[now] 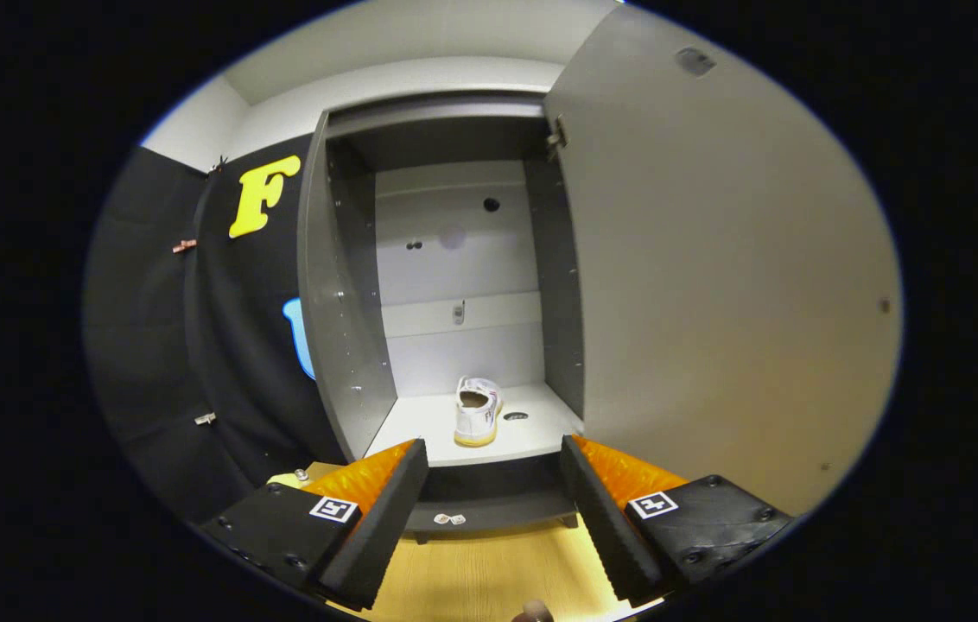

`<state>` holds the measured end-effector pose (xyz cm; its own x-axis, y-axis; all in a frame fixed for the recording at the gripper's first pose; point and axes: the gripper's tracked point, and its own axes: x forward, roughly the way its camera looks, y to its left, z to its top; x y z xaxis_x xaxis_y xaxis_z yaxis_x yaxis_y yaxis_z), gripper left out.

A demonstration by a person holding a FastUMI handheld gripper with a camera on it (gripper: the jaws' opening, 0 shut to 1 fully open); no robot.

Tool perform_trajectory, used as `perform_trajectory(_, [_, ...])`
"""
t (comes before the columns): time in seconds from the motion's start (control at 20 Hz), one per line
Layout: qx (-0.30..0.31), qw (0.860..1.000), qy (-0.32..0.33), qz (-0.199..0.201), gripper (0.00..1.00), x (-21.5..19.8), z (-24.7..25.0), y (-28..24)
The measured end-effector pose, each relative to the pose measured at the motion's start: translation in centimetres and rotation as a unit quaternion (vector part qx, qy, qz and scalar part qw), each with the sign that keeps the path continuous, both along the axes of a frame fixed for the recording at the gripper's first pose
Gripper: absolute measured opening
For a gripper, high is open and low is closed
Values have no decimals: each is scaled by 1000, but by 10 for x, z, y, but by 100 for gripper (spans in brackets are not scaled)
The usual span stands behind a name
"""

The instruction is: Open the shoe cabinet door, grab the shoes and put them into the shoe cabinet, then close the shoe cabinet door.

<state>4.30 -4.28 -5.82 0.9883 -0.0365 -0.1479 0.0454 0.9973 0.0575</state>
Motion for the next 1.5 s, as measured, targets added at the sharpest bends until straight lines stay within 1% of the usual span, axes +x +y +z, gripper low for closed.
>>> perform_trajectory(0.15, [-14,1000,-14,-21,98,-57,24,-30])
perform_trajectory(0.4, [-26,994,-77,-75,97,-123,77,-93])
perform_trajectory(0.45, [-30,992,-85,-86,97,-132,83,-108])
perform_trajectory(0.55, [-37,990,-91,-102,97,-136,86,-137])
perform_trajectory(0.7, [-49,989,-88,-110,97,-136,91,-181])
perform_trajectory(0.8, [-50,989,-89,-104,97,-130,93,-208])
perform_trajectory(1.0, [-39,994,-80,-70,97,-109,87,-239])
perform_trajectory(1.15, [-28,997,-59,-33,97,-90,72,-240])
perform_trajectory(1.25, [-20,999,-48,0,97,-71,58,-223])
perform_trajectory(1.35, [-18,999,-49,6,97,-63,55,-222])
perform_trajectory(1.5, [-4,999,-52,9,97,-64,55,-218])
